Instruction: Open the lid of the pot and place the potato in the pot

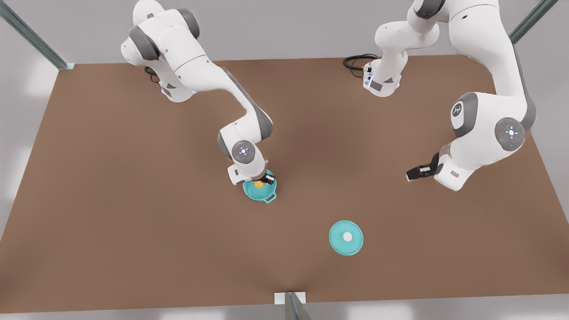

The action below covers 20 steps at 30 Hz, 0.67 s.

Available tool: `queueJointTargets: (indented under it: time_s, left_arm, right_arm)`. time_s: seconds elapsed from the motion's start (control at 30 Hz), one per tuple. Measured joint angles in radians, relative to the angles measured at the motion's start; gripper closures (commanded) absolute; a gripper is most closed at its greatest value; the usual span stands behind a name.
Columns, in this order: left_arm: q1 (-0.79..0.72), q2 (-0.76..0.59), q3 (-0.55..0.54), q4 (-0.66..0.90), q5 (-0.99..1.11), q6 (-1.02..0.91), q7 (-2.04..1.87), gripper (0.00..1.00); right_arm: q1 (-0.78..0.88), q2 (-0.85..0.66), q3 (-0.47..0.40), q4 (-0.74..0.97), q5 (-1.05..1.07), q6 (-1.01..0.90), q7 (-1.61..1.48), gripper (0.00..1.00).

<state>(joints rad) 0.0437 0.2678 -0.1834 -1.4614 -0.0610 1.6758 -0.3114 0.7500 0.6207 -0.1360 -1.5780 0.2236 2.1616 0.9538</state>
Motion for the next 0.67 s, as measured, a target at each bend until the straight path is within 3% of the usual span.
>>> queueJointTargets:
  time_s: [0.17,0.2,0.33,0.4,0.47,0.57,0.67]
  left_arm:
    - [0.052,-0.068,0.04,0.019,-0.022,-0.086,-0.038,0.0]
    - [0.052,-0.07,0.062,0.02,-0.036,-0.096,-0.044,0.0]
    - [-0.064,-0.077,0.089,0.017,-0.035,-0.122,-0.066,0.0]
    - [-0.069,-0.078,0.079,0.014,-0.034,-0.132,-0.077,0.0]
    - [-0.069,-0.078,0.074,0.013,-0.036,-0.153,-0.089,0.0]
    - [-0.069,-0.065,0.056,0.024,-0.037,-0.161,-0.108,0.0]
    - [-0.083,-0.056,0.051,0.033,-0.036,-0.155,-0.127,0.0]
  right_arm:
    - [-0.001,0.035,-0.001,-0.036,0.0,0.071,0.075,0.51]
    - [-0.001,0.036,-0.001,-0.036,-0.002,0.079,0.088,0.0]
    - [-0.001,0.026,-0.004,-0.035,-0.007,0.097,0.136,0.0]
    - [-0.006,-0.044,-0.071,-0.035,-0.014,0.071,0.147,0.0]
    - [-0.167,-0.129,-0.129,0.012,-0.018,-0.013,0.116,0.0]
    - [-0.489,-0.164,-0.148,0.091,-0.076,-0.166,-0.01,0.0]
    - [-0.547,-0.171,-0.137,0.124,-0.11,-0.265,-0.132,0.0]
